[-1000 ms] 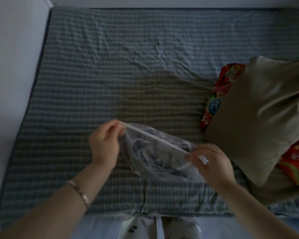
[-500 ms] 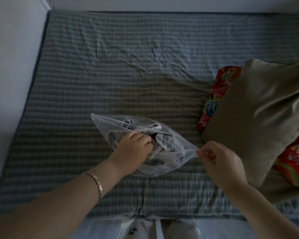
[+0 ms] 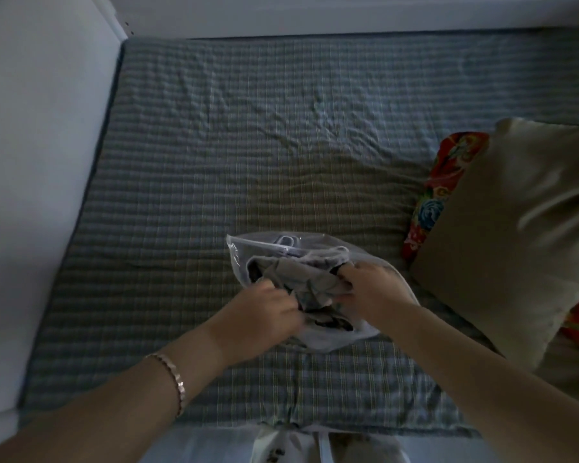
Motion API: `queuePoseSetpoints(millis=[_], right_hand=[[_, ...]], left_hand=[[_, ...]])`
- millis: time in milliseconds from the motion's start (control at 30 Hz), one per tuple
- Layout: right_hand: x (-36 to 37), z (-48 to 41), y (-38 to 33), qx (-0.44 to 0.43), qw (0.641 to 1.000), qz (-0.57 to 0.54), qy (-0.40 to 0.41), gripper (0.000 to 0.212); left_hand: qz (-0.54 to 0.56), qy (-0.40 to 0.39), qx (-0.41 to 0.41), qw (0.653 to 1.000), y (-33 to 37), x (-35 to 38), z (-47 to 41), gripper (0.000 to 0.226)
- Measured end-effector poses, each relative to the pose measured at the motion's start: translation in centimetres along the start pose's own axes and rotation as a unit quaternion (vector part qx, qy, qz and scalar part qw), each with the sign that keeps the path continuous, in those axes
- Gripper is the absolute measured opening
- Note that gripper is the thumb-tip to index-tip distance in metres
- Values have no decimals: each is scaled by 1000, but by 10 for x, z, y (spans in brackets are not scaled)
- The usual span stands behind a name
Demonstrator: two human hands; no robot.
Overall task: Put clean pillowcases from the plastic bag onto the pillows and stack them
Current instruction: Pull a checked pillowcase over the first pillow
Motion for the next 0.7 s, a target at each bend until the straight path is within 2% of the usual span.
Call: queuePoseSetpoints(millis=[67, 167, 233, 300, 367, 400, 433, 467, 500, 533, 567, 600, 633, 667, 700], right_hand=[[-10, 13, -11, -77, 995, -3, 67, 37], [-29, 38, -21, -125, 981, -40, 141, 31], [-51, 52, -30, -117, 972, -79, 187, 24], [-98, 66, -41, -72, 937, -201, 275, 19], [-152, 77, -43, 1, 862, -358, 360, 32], [-173, 79, -38, 44, 822, -406, 397, 34], [-191, 80, -32, 77, 783, -456, 417, 33], [-205, 80, -25, 102, 733, -518, 428, 31], [-212, 80, -15, 126, 667, -589, 439, 28], [-213, 82, -7, 156, 598, -654, 436, 25], [-210, 84, 0, 185, 535, -709, 421, 23], [-207, 87, 3, 201, 490, -753, 390, 23], [-204, 88, 2, 201, 470, -787, 345, 26], [-201, 88, -2, 190, 481, -805, 292, 30], [-197, 89, -8, 175, 506, -811, 237, 34]], left_hand=[[-18, 12, -122, 992, -23, -7, 9, 22], [-4, 12, -257, 966, -44, -12, 31, 8], [31, -2, -326, 945, -50, -11, 41, 13], [76, 13, -399, 914, -55, -16, 46, 8], [181, 50, -472, 862, -61, -29, 49, 6], [246, 76, -512, 820, -65, -38, 50, 7], [316, 102, -559, 760, -71, -49, 49, 8], [381, 135, -595, 695, -78, -59, 46, 9], [429, 169, -613, 642, -89, -72, 38, 10], [445, 198, -619, 616, -100, -87, 30, 12], [455, 222, -618, 602, -110, -104, 19, 15], [460, 246, -608, 599, -119, -122, 5, 18], [473, 269, -590, 596, -126, -139, -9, 23], [486, 281, -565, 604, -130, -152, -23, 31], [476, 274, -535, 642, -132, -163, -36, 38]])
Point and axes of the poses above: each hand's wrist, its own z-axis away from the middle knuckle, its own x-axis out of the palm, y = z × x, the point moved 5 cm from there along -z, towards the middle knuckle, and after that the axes turned 5 degrees about -z, right-handed, at the moved point
